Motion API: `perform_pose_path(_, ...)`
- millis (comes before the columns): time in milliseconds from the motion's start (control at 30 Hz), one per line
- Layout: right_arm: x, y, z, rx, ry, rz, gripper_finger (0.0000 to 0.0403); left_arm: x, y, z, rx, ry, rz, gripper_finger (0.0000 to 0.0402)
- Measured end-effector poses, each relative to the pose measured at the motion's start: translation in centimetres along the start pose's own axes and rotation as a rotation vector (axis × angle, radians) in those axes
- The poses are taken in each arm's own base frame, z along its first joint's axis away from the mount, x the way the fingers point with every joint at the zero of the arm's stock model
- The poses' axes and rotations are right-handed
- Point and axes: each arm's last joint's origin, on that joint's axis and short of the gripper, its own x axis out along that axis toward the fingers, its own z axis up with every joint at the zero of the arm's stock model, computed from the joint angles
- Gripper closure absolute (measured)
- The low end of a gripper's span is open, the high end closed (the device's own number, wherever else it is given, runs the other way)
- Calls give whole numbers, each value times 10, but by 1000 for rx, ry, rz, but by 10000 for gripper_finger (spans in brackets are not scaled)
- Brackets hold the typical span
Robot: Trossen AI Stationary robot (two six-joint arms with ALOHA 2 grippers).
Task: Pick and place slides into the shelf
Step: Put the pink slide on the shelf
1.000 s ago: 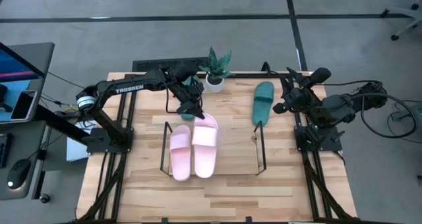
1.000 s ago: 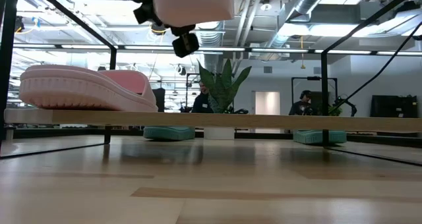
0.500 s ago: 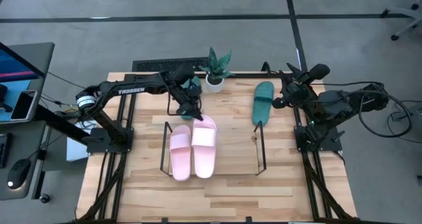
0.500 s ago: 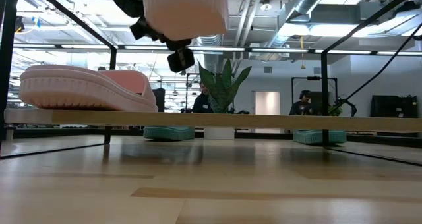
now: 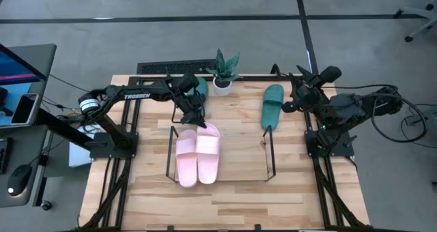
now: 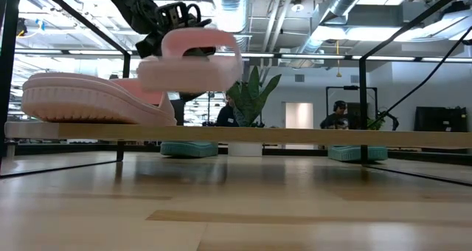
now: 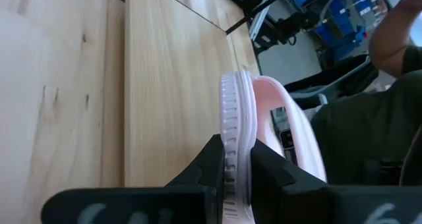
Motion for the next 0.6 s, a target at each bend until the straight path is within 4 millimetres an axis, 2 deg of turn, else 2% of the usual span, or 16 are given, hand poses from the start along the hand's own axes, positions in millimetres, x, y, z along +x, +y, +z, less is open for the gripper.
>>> perform_pose_path(333, 6, -1, -1, -1, 14, -9, 264, 4, 7, -11, 10, 0, 19, 376)
perform_pose_path(600, 10, -1, -1, -17, 23, -15, 264, 4, 7, -10, 25, -5, 35, 376)
